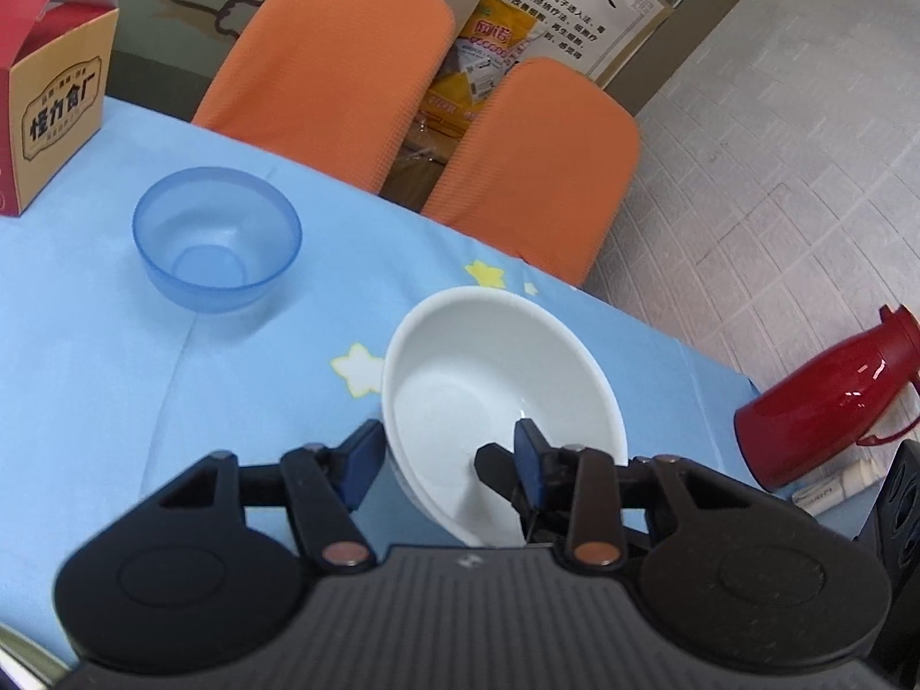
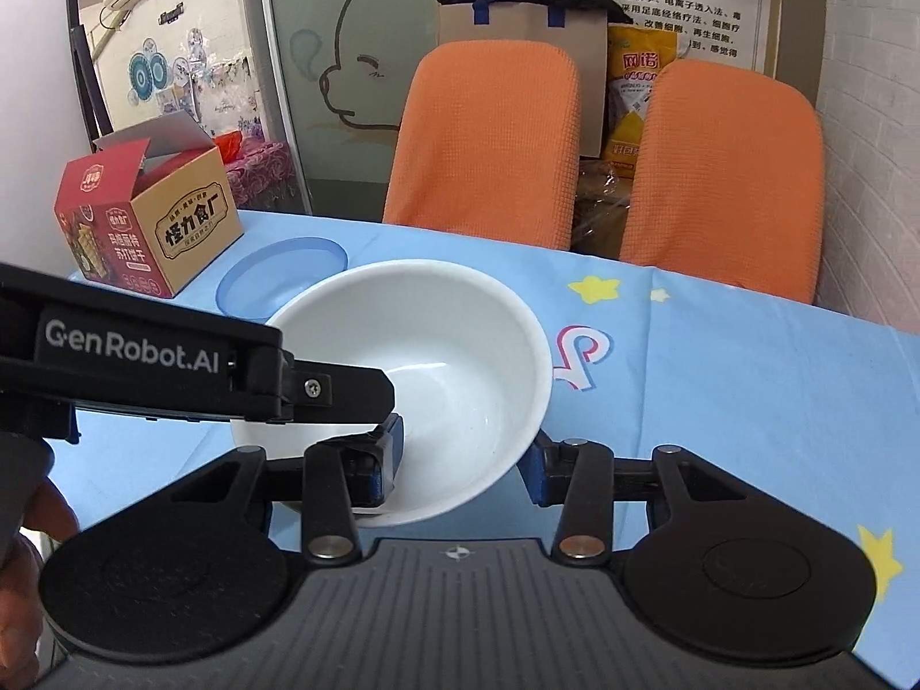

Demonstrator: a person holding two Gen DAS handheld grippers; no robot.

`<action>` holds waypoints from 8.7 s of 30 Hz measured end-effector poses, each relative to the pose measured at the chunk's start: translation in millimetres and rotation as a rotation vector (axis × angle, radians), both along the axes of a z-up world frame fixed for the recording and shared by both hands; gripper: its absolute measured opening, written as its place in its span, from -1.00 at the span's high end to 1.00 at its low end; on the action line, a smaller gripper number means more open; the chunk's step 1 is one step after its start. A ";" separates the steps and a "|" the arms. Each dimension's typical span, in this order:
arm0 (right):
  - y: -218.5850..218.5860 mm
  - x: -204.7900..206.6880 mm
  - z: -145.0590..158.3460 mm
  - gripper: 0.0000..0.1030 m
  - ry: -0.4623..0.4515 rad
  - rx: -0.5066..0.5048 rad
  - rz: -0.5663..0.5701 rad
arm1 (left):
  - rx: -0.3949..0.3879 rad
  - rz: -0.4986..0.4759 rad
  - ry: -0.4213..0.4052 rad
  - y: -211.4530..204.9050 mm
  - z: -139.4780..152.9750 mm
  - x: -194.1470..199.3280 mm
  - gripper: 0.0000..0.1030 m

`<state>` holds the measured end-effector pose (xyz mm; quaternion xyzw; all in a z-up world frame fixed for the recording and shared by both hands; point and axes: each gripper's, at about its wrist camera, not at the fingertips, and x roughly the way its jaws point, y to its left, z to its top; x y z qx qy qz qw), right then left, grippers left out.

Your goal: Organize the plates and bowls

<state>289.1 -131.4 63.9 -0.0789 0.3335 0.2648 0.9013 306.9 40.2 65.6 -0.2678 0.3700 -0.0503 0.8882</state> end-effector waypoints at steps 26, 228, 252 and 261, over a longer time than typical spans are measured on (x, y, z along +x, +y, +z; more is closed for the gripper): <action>-12.3 -169.7 -26.7 -0.75 -0.099 -0.020 -0.161 | 0.079 -0.169 -0.060 -47.9 -25.5 -172.2 0.26; -34.6 -150.1 -71.7 -1.00 -0.007 0.076 -0.259 | 0.374 -0.495 0.047 -54.7 -54.7 -92.2 -0.46; -33.4 -166.7 -70.3 -1.00 -0.018 0.150 -0.292 | 0.386 -0.429 0.009 -51.4 -57.7 -109.8 -0.19; -39.4 -174.4 -55.4 -0.61 -0.033 0.169 -0.363 | 0.376 -0.416 -0.050 -78.3 -37.9 -117.4 0.07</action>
